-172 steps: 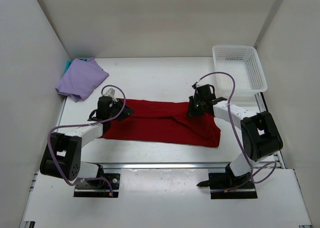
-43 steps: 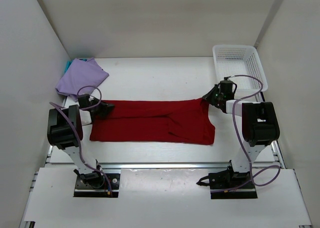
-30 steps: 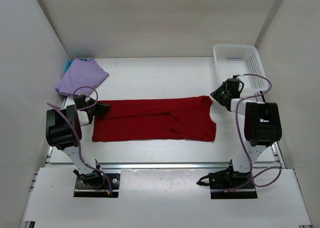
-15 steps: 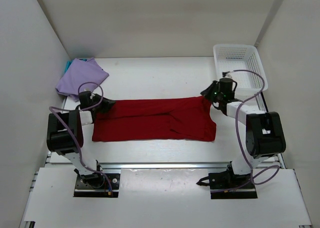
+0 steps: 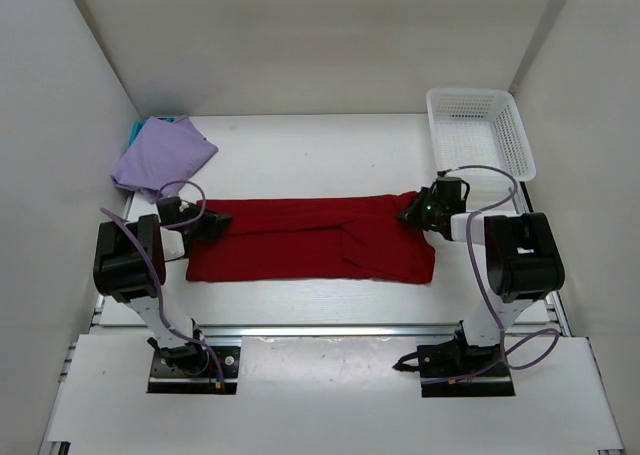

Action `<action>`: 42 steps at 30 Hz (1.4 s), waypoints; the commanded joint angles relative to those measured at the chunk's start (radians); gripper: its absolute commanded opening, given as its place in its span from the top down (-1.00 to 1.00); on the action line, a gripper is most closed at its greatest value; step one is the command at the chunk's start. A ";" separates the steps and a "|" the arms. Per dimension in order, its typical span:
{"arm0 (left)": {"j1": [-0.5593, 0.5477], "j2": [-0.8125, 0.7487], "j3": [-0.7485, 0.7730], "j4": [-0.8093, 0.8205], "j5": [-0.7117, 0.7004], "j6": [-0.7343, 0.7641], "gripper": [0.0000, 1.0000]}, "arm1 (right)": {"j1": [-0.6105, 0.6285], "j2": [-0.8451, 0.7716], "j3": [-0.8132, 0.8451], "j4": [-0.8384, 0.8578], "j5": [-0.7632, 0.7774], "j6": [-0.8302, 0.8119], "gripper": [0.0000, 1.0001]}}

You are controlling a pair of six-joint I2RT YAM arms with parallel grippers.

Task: Fold and stack the t-shirts
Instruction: Rotate the tshirt 90 degrees

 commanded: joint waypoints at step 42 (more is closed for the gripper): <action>-0.382 -0.704 -0.162 -0.365 0.020 0.305 0.18 | 0.281 0.235 0.950 -0.424 -0.178 -0.210 0.10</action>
